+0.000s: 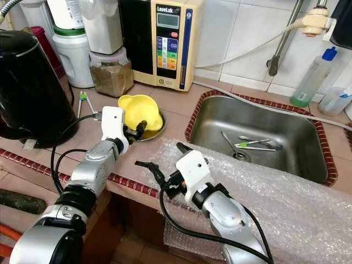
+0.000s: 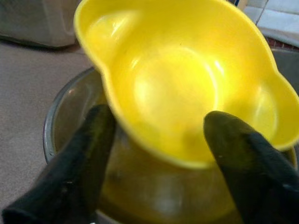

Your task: Kitchen organization

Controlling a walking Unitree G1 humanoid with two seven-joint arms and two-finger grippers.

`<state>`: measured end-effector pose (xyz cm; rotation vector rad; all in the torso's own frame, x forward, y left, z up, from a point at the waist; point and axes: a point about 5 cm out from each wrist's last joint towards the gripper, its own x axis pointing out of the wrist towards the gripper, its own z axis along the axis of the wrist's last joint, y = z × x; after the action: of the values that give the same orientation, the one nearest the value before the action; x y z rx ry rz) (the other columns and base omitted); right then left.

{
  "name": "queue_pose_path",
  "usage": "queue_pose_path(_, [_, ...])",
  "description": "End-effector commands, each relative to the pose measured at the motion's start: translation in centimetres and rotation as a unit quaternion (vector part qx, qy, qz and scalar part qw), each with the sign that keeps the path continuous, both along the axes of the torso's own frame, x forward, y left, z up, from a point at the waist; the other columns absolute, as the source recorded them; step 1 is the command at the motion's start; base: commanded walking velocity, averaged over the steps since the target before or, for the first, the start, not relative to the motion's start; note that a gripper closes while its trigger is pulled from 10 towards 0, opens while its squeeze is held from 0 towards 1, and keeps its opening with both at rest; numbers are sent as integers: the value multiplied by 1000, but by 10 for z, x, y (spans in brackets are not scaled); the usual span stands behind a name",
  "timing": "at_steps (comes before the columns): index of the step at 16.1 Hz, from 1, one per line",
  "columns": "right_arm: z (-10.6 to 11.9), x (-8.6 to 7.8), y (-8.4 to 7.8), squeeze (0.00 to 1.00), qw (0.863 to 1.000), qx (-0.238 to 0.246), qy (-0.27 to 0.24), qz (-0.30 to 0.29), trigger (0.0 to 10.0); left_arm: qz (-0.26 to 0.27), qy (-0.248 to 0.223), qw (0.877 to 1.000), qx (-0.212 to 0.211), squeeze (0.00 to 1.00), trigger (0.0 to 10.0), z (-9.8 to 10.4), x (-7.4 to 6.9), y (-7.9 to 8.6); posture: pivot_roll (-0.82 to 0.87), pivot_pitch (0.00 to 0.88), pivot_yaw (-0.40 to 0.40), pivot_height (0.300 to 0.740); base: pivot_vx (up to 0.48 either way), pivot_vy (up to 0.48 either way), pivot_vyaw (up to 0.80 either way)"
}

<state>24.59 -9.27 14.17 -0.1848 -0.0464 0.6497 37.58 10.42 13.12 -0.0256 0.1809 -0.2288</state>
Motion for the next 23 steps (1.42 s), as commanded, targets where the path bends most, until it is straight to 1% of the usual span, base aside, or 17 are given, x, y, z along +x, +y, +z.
queue_pose_path(1, [-3, 0, -1, 0, 1000, -10, 7, 0, 10000, -11, 25, 1000, 13, 0, 0, -6, 0, -2, 110, 0, 4, 740, 0, 0, 0])
queue_pose_path(3, [-4, 1, 0, 0, 1000, -12, 8, -1, 10000, -8, 33, 999, 2, 0, 0, -7, -2, -1, 112, 0, 2, 740, 0, 0, 0])
queue_pose_path(4, [-4, 1, 1, 0, 1000, -13, 8, 0, 10000, 0, 26, 1000, 7, 0, 0, -6, -1, 1, 112, 0, 2, 740, 0, 0, 0])
queue_pose_path(10, [-5, 2, 0, 0, 1000, -16, 8, -1, 10000, -2, 15, 1000, -2, 0, 0, -3, -1, 1, 112, 0, -3, 740, 0, 0, 0])
queue_pose_path(20, [-6, 4, 1, 0, 1000, -18, 11, 0, 10000, 10, -13, 1000, -20, 0, 0, 5, 1, 4, 117, 0, -8, 740, 0, 0, 0])
queue_pose_path(23, [-7, 7, 0, 0, 1000, -18, 10, -3, 10000, 6, -32, 999, -28, 0, 0, 9, 1, 2, 121, 0, -9, 740, 0, 0, 0])
